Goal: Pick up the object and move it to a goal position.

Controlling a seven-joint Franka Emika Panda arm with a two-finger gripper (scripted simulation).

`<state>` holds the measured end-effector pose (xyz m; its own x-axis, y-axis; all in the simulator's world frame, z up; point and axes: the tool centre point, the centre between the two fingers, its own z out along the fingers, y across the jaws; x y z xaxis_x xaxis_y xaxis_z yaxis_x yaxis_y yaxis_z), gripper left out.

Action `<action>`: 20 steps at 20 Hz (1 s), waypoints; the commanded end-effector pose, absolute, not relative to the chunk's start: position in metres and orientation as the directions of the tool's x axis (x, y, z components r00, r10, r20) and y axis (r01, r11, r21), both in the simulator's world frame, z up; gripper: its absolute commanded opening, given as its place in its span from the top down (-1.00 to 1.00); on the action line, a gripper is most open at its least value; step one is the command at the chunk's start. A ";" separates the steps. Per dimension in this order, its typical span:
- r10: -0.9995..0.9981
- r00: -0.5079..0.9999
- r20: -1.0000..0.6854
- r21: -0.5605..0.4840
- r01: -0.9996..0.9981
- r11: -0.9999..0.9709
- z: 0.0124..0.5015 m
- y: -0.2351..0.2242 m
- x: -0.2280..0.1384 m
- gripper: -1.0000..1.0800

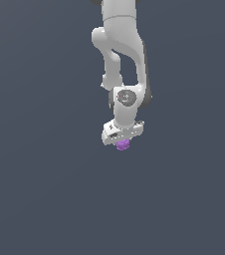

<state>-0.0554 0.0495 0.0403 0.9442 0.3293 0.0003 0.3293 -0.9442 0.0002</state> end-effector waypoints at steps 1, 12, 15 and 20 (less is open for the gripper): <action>0.330 0.944 0.000 0.000 0.330 -0.944 0.039 0.050 -0.055 1.00; 0.330 0.944 0.000 0.000 0.330 -0.944 0.048 0.059 -0.056 1.00; 0.330 0.944 0.000 0.000 0.330 -0.944 0.060 0.074 -0.056 1.00; 0.330 0.944 0.000 0.001 0.330 -0.944 0.090 0.111 -0.057 1.00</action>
